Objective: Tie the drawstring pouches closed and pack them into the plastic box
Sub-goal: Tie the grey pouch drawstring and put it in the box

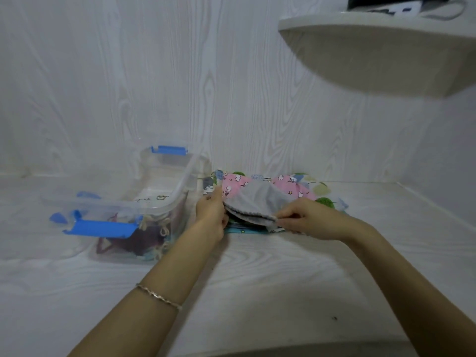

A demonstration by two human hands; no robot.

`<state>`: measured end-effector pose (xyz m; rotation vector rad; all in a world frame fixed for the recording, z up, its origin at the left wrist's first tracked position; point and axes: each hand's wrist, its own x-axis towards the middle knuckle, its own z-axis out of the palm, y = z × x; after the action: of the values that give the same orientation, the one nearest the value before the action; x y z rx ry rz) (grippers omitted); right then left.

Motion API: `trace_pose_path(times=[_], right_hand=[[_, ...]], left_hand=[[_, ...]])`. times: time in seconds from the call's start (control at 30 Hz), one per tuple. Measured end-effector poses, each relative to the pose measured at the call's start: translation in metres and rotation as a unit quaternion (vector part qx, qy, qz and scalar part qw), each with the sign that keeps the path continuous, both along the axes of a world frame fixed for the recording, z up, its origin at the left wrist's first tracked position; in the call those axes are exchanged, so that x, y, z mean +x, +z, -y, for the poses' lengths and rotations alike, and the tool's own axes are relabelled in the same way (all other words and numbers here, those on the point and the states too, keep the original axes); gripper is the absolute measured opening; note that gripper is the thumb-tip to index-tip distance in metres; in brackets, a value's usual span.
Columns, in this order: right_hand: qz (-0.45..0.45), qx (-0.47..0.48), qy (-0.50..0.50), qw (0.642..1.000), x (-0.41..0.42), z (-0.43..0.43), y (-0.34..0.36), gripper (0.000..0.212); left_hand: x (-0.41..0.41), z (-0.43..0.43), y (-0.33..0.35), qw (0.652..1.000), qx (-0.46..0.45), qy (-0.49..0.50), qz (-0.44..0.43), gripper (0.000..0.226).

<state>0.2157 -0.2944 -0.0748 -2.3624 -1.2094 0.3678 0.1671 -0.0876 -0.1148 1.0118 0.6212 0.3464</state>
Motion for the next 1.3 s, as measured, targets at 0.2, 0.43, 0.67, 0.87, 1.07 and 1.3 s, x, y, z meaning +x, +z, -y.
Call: trace_pose_path(times=[0.2,0.43,0.67,0.87,1.07,1.3], right_hand=[[0.019,0.056,-0.083,0.995,-0.001,0.007,-0.007,0.043],[-0.008,0.186,-0.2,0.962,0.013,0.014,-0.021,0.04],[-0.231,0.378,-0.268,0.856,0.014,0.021,-0.039,0.034],[-0.358,0.511,-0.244,0.742,0.021,0.026,-0.048,0.033],[-0.391,0.545,-0.314,0.672,0.029,0.027,-0.06,0.033],[-0.32,0.518,-0.385,0.693,0.031,0.028,-0.062,0.028]], left_hand=[[-0.006,-0.004,0.004,0.994,0.1,-0.022,-0.021,0.012],[-0.017,-0.002,0.02,0.987,0.136,0.044,0.071,0.012],[-0.021,0.007,0.039,0.974,0.009,-0.041,0.221,0.015],[-0.028,0.012,0.06,0.963,-0.001,-0.075,0.258,0.02],[-0.036,0.01,0.08,0.953,-0.051,-0.013,0.298,0.02],[-0.041,-0.004,0.102,0.936,-0.029,0.078,0.343,0.022]])
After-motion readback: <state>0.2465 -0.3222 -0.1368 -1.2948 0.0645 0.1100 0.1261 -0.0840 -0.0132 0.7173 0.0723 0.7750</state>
